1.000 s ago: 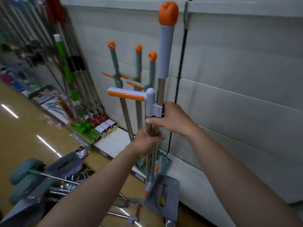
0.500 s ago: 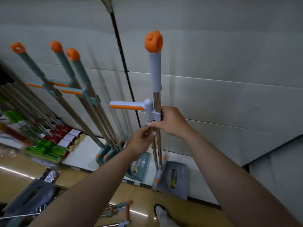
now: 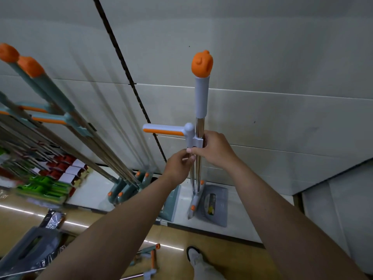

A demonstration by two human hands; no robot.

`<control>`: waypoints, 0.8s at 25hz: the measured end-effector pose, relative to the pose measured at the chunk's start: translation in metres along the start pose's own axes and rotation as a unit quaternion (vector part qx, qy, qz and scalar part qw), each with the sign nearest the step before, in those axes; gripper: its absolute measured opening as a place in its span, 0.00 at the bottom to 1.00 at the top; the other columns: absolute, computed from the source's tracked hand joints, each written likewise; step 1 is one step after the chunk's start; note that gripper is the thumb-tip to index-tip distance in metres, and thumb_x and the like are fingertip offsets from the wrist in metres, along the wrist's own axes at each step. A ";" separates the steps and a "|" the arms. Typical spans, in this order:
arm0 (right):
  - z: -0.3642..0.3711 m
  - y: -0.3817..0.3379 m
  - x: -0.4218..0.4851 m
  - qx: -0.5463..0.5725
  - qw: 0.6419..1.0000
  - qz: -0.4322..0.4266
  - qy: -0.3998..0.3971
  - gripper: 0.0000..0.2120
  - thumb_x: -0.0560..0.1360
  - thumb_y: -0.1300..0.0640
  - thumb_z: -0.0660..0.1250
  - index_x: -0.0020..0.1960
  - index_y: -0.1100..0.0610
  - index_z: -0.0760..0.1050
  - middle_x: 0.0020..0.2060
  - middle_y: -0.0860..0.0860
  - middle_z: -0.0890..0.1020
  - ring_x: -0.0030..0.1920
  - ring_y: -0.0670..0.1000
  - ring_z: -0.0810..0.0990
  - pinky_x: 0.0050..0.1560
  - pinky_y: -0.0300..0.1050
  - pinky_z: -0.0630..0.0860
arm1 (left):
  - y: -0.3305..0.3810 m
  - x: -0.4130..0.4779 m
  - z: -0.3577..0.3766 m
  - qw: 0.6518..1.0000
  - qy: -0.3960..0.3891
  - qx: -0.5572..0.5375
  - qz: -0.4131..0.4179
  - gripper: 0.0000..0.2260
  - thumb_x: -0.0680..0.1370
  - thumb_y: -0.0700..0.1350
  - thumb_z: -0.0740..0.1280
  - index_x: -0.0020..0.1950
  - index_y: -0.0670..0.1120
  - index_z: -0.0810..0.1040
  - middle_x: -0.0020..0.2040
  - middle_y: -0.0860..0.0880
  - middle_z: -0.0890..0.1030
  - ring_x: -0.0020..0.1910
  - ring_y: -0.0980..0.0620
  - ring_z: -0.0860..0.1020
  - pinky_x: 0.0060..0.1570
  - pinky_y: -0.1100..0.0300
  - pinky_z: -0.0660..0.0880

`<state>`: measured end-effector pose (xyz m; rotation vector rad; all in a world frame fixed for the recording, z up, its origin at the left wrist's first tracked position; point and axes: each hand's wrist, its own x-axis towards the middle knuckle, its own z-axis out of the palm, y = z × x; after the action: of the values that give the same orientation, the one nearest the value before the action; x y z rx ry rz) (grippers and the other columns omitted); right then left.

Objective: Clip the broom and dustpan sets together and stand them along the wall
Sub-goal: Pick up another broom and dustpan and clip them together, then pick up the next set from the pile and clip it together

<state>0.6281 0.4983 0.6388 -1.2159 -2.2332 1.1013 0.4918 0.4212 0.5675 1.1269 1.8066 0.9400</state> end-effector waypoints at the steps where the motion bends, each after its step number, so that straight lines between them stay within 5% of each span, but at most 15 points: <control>1: 0.000 -0.001 0.004 0.002 1.000 -0.002 -0.003 0.13 0.69 0.49 0.78 0.40 0.46 0.73 0.33 0.41 0.78 0.38 0.45 0.78 0.35 0.39 0.68 | 0.000 0.003 -0.001 1.000 0.002 0.001 0.005 0.11 0.82 0.48 0.64 0.63 0.50 0.79 0.56 0.50 0.83 0.57 0.52 0.80 0.62 0.50 0.76; 5: 0.009 -0.002 0.013 0.029 0.999 0.009 -0.017 0.12 0.70 0.47 0.76 0.38 0.42 0.72 0.34 0.40 0.79 0.38 0.38 0.77 0.37 0.37 0.69 | -0.004 0.007 -0.009 1.000 -0.002 -0.002 -0.007 0.12 0.82 0.49 0.64 0.65 0.50 0.77 0.58 0.51 0.82 0.59 0.52 0.79 0.62 0.51 0.75; 7: 0.033 0.007 0.007 0.040 0.999 0.028 -0.013 0.06 0.73 0.45 0.73 0.45 0.44 0.77 0.40 0.42 0.82 0.43 0.44 0.80 0.41 0.39 0.71 | -0.011 0.006 -0.014 1.000 0.004 -0.003 0.003 0.11 0.82 0.47 0.64 0.63 0.49 0.78 0.58 0.50 0.83 0.58 0.52 0.80 0.61 0.53 0.76; 11: 0.092 0.042 -0.007 -0.006 0.989 0.142 -0.029 0.24 0.76 0.36 0.61 0.60 0.53 0.74 0.52 0.53 0.83 0.52 0.56 0.82 0.51 0.50 0.79 | -0.032 -0.003 -0.021 0.999 0.016 0.001 -0.033 0.10 0.80 0.44 0.67 0.61 0.47 0.79 0.56 0.49 0.82 0.55 0.51 0.81 0.57 0.54 0.78; 15: 0.127 0.063 -0.008 -0.102 0.938 0.271 -0.191 0.36 0.73 0.29 0.55 0.66 0.56 0.73 0.61 0.57 0.80 0.59 0.59 0.80 0.59 0.56 0.78 | -0.057 -0.020 -0.045 0.991 0.068 -0.014 -0.112 0.13 0.80 0.43 0.67 0.65 0.45 0.77 0.57 0.47 0.80 0.55 0.49 0.79 0.56 0.56 0.76; 18: 0.156 0.056 -0.007 -0.152 0.915 0.239 -0.288 0.34 0.76 0.33 0.57 0.68 0.59 0.73 0.66 0.59 0.77 0.63 0.60 0.77 0.62 0.53 0.74 | -0.081 -0.044 -0.071 0.981 0.122 -0.028 -0.150 0.13 0.80 0.42 0.67 0.64 0.45 0.78 0.54 0.49 0.80 0.53 0.52 0.78 0.56 0.59 0.76; 20: 0.183 0.036 -0.003 -0.141 0.916 0.191 -0.324 0.29 0.78 0.38 0.60 0.67 0.60 0.73 0.63 0.59 0.79 0.60 0.58 0.78 0.56 0.47 0.74 | -0.103 -0.068 -0.091 0.968 0.172 -0.032 -0.178 0.11 0.79 0.42 0.68 0.62 0.44 0.79 0.52 0.51 0.80 0.52 0.53 0.78 0.56 0.60 0.75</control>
<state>0.5341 0.4228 0.4965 -1.6423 -2.7936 1.5504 0.3954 0.3080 0.5303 0.5903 2.1475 1.0103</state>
